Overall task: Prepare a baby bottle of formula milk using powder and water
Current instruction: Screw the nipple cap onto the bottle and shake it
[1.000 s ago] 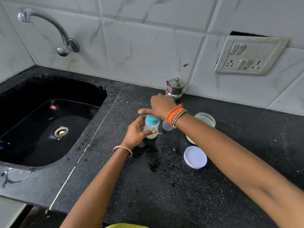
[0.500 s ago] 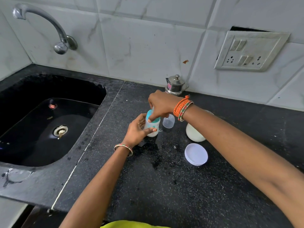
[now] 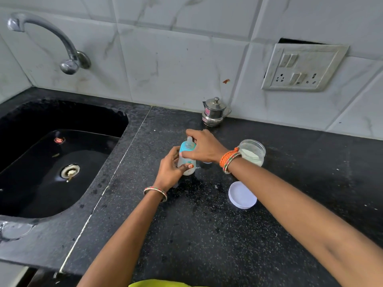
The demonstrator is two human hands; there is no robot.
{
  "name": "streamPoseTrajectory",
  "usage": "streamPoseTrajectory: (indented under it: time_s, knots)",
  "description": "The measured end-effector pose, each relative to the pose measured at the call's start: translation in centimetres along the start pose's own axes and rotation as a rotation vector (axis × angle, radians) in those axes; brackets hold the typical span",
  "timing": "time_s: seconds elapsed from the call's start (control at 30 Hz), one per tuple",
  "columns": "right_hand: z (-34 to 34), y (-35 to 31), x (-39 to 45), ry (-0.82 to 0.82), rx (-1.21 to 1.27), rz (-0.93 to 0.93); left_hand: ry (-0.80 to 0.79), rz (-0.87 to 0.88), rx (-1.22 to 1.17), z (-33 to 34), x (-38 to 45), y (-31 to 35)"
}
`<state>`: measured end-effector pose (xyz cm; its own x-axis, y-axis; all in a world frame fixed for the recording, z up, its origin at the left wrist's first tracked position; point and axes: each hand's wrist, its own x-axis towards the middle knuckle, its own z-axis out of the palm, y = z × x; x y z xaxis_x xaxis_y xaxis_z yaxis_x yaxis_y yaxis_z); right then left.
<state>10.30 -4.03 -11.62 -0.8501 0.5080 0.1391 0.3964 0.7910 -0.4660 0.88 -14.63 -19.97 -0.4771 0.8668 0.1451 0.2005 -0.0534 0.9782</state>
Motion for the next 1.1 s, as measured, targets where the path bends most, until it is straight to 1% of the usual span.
streamPoseTrajectory:
  time_s: [0.07,0.13,0.17,0.2,0.27,0.33,0.43,0.47,0.5,0.57,0.6,0.63,0.67,0.73,0.83,0.87,0.93,1.0,1.03,1.1]
  knots:
    - [1.7,-0.6,-0.8,0.14,-0.031,0.144,0.085,0.025,0.049,0.7,-0.5,0.1]
    - [3.3,-1.5,-1.3,0.276,-0.053,0.288,0.203,0.028,0.048,1.7,-1.3,0.2]
    - [3.8,-1.9,-1.4,0.325,-0.057,0.337,0.234,0.028,0.038,2.1,-1.6,0.2]
    - [4.2,-2.3,-1.4,0.359,-0.062,0.362,0.236,0.026,0.023,2.2,-1.7,0.2]
    - [4.0,-2.2,-1.5,0.373,-0.085,0.328,0.149,0.002,-0.061,1.7,-1.4,0.0]
    - [2.9,-1.4,-1.9,0.279,-0.098,0.218,0.005,-0.063,-0.183,0.4,-0.8,0.2]
    - [1.3,-0.1,-2.3,0.0,-0.11,0.065,-0.242,-0.145,-0.274,-1.6,0.0,-0.2]
    - [1.2,0.2,-2.3,-0.075,-0.053,0.044,-0.305,-0.159,-0.273,-2.0,0.2,-0.5]
    - [1.3,0.4,-2.3,-0.127,0.07,0.04,-0.347,-0.174,-0.271,-2.4,0.4,-0.6]
    - [1.9,0.4,-2.6,-0.172,0.389,0.077,-0.385,-0.201,-0.308,-2.8,0.6,-0.8]
    - [2.3,0.3,-2.9,-0.158,0.499,0.1,-0.391,-0.215,-0.343,-2.8,0.6,-0.8]
    - [2.8,0.2,-3.2,-0.111,0.553,0.122,-0.386,-0.217,-0.368,-2.7,0.4,-0.7]
    - [3.4,0.0,-3.6,-0.036,0.559,0.145,-0.365,-0.198,-0.379,-2.5,0.2,-0.7]
    - [4.8,-0.5,-3.9,0.145,0.476,0.208,-0.272,-0.128,-0.327,-1.8,-0.5,-1.1]
    - [6.6,-2.3,-4.1,0.387,0.404,0.3,-0.085,-0.009,-0.175,-0.1,-1.9,-1.0]
    - [7.1,-3.2,-4.1,0.467,0.411,0.325,-0.015,0.011,-0.16,0.5,-2.3,-0.9]
    - [7.6,-4.7,-4.1,0.602,0.43,0.378,0.156,-0.014,-0.201,2.0,-3.4,0.0]
    - [7.6,-6.0,-4.0,0.662,0.4,0.411,0.329,-0.075,-0.223,3.2,-4.0,1.1]
    - [7.6,-6.4,-3.9,0.663,0.367,0.419,0.382,-0.086,-0.198,3.5,-4.2,1.4]
    - [7.4,-6.2,-3.7,0.617,0.32,0.415,0.408,-0.076,-0.175,3.6,-4.4,1.4]
